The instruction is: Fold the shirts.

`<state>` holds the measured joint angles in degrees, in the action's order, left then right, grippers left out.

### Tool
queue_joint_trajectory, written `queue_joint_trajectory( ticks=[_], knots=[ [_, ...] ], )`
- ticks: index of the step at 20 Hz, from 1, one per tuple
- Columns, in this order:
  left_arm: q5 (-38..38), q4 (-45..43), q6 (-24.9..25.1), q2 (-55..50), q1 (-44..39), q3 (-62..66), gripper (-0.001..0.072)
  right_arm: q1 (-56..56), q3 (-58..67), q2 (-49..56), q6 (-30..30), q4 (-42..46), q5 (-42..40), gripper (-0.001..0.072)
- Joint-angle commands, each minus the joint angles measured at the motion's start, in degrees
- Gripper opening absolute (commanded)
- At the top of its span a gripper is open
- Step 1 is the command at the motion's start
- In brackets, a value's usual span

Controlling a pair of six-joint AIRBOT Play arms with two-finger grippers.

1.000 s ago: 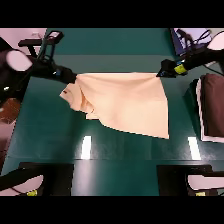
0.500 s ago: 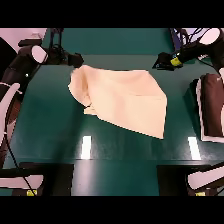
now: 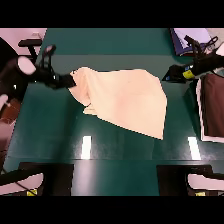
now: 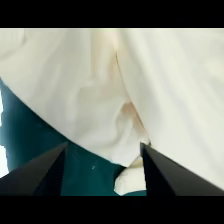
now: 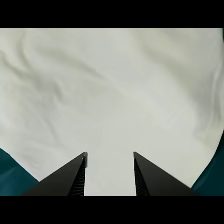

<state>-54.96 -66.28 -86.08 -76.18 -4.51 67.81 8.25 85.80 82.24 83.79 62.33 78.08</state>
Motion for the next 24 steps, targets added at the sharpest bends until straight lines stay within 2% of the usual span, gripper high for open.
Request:
queue_joint_trajectory(
  ticks=[1, 3, 5, 7, 10, 16, 17, 18, 19, 24],
  knots=[
    [8.6, 12.6, -2.5, 4.6, 0.3, -17.4, 0.0541, -0.2, -9.8, -6.5, -0.3, -2.3, -5.2, 0.0346],
    [13.3, 18.6, -1.7, 4.6, 0.2, -23.1, 0.0542, -0.2, -12.2, -8.0, -0.3, -3.2, -6.6, 0.0346],
    [18.0, 24.3, 2.0, 4.6, 0.2, -26.3, 0.0542, -0.2, -14.0, -8.6, -0.6, -5.4, -7.0, 0.0346],
    [21.0, 26.0, 5.2, 4.6, -1.3, -27.0, 0.0542, -0.2, -14.3, -8.5, -0.7, -5.8, -7.1, 0.0346],
    [25.3, 26.5, 5.5, 4.0, -4.6, -27.0, 0.0541, -0.2, -14.2, -8.5, -0.7, -7.4, -7.6, 0.0346],
    [29.4, 30.4, 5.5, 3.0, -4.8, -26.7, 0.0539, 0.6, -14.2, -8.5, -0.8, -7.3, -7.5, 0.0346],
    [29.4, 30.4, 5.5, 3.0, -4.8, -26.7, 0.0468, 0.6, -14.2, -8.5, -0.7, -7.3, -7.5, 0.0346],
    [29.4, 30.5, 5.5, 3.0, -4.8, -26.7, 0.0284, 0.6, -14.2, -8.5, -0.7, -7.3, -7.5, 0.0346],
    [29.4, 30.6, 5.5, 3.0, -4.8, -26.7, 0.0254, 0.6, -14.2, -8.5, -0.7, -7.3, -7.5, 0.0346],
    [26.8, 30.6, 5.6, 3.0, -4.8, -26.7, 0.0254, 0.6, -14.2, -8.6, -0.7, -7.4, -7.5, 0.0346]
  ],
)
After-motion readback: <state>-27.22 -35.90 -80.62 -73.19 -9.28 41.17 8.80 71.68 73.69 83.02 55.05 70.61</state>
